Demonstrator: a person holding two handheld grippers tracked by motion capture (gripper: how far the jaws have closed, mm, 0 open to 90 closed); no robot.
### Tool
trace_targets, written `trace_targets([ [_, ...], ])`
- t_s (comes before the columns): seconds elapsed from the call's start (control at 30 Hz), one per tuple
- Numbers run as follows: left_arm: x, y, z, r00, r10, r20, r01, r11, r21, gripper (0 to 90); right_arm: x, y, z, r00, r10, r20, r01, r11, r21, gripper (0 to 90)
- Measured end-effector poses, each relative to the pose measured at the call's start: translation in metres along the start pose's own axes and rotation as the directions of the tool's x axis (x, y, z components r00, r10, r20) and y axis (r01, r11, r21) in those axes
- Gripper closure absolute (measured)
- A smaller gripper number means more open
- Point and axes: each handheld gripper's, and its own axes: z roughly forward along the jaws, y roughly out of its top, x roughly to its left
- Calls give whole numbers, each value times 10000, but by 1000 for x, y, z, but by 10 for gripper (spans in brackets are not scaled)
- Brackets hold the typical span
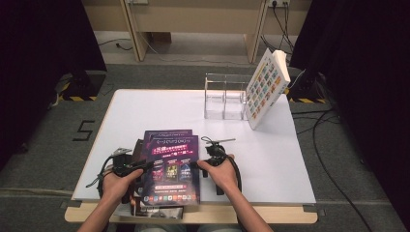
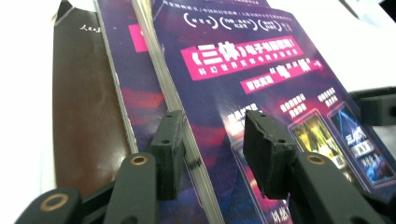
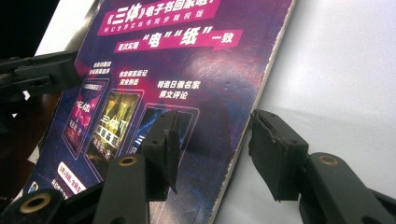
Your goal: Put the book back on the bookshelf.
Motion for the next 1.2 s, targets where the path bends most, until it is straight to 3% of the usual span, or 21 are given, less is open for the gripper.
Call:
trace_targets([
  [0.2, -1, 1, -1, 9997, 188, -148, -187, 9998, 36, 608, -1, -1, 0, 10000, -72, -37, 72, 9999, -104, 527],
  [0.4, -3, 1, 0, 9989, 390, -278, -387, 9992, 100, 606, -2, 0, -1, 9997, 204, -160, -204, 9998, 6, 532],
  [0.53, -7, 1, 2, 9990, 450, -18, -449, 9987, 231, 618, -6, 1, -3, 9997, 248, -26, -248, 9997, -80, 525],
  [0.73, -7, 2, 4, 9995, 316, 17, -316, 9990, 307, 613, -9, 3, -4, 9991, 427, 2, -427, 9990, -131, 523],
  [0.8, -9, 1, 4, 9992, 404, -50, -403, 9987, 308, 599, -10, 3, -5, 9975, 703, -100, -704, 9975, -62, 524],
  [1.03, -12, 2, 5, 9967, 739, -325, -725, 9964, 444, 618, -11, 4, -4, 9970, 753, -171, -755, 9971, -71, 535],
  [1.2, -13, 3, 5, 9959, 811, -404, -791, 9956, 501, 624, -10, 5, -4, 9967, 815, 46, -815, 9967, 23, 567],
])
